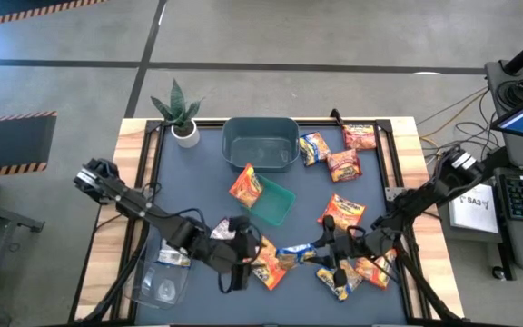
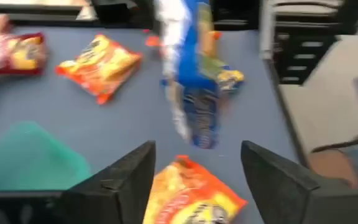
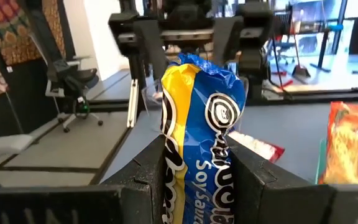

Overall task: Sort Maruchan noodles
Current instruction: Put the blue noodle pack into the transparent bin

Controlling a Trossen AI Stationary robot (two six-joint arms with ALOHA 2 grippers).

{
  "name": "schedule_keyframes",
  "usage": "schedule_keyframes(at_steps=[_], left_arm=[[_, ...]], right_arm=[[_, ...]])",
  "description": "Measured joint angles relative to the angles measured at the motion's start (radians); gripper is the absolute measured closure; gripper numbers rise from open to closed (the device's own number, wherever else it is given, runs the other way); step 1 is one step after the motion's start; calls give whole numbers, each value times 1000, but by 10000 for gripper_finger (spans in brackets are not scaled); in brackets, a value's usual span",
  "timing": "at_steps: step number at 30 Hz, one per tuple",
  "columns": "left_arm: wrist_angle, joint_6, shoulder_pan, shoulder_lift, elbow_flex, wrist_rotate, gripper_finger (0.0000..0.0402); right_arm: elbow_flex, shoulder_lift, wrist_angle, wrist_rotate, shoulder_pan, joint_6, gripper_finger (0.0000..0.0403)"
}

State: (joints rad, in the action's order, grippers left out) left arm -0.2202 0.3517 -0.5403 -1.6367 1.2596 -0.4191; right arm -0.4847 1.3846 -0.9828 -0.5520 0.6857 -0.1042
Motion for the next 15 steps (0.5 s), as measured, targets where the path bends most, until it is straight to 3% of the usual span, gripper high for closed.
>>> schedule_keyframes(at_steps=[5,10,15], left_arm=[[162,0,-20,-3,-60,-26,162],[372,-3,-17,-36,-132,-118,161],[507,-18,-22,-53,-168,-114,161]], right_arm=[[0,21,-65,9,-6,84,291],[-46,51,-71,51,-6,201,291],[-99,85,-71,29,-7,307,291]])
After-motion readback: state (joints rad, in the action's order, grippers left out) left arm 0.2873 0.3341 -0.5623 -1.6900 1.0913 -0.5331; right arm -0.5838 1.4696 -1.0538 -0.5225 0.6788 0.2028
